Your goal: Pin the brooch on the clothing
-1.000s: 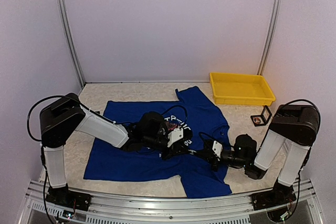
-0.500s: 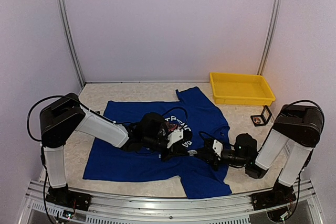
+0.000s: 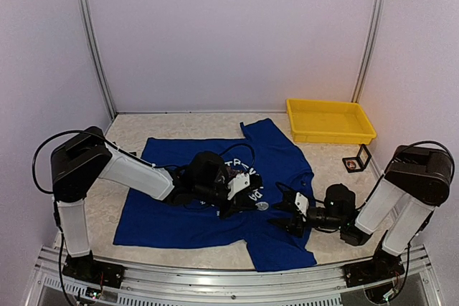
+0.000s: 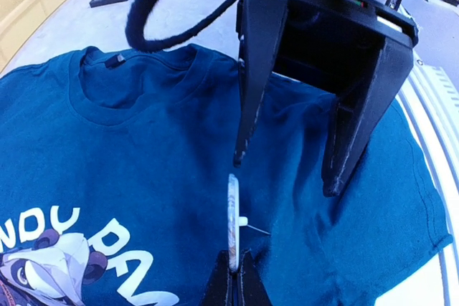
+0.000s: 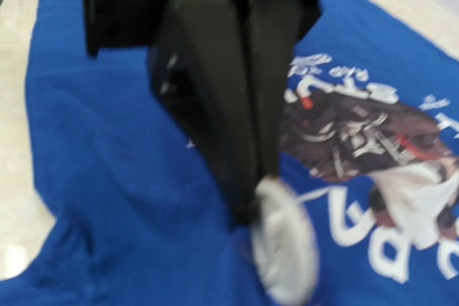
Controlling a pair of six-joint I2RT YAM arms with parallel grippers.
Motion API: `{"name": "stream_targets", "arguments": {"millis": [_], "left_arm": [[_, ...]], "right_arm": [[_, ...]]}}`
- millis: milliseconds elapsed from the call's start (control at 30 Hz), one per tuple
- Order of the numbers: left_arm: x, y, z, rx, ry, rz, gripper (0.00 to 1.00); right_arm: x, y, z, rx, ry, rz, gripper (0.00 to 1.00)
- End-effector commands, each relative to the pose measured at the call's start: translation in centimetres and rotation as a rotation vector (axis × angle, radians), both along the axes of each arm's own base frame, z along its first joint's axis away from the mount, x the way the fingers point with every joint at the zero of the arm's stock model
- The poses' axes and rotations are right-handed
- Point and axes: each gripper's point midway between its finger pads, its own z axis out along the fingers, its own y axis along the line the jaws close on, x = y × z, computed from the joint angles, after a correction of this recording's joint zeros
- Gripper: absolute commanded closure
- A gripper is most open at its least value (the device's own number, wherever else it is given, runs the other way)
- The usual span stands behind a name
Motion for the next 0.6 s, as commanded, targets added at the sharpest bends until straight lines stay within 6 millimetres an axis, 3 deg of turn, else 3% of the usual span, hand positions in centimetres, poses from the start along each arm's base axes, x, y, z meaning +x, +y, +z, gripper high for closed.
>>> {"name": "stream_targets", "arguments": {"millis": [0,100,233,300,567], "left_arm": [[-0.6,-0.3,2.2,-0.036,-0.031,-0.007,1.0],[-0.8,-0.2,2.3,-0.035,-0.028,-0.013,1.0],[-1.2,0.0,2.2,-0.027,-0.016,-0.026,1.0],[-1.5,0.2,2.1,-0.025,-0.01,-0.035,1.0],[-2.0,0.5,2.6,-0.039,-0.006,-0.05,1.0]], "right_arm": [[0.0,0.3,-1.2,-0.008,0.087,0.0,0.57],[1.1,0.6,-1.5,-0.017,0.107,-0.04,0.65],[2.0,0.5,-2.0,-0.033,0.13,-0.087,0.93],[2.2,0.4,-2.5,-0.052,0.151,-0.099,1.0],[2.9,-0.5,-3.4,-0.074,0.226,-0.127,1.0]]}}
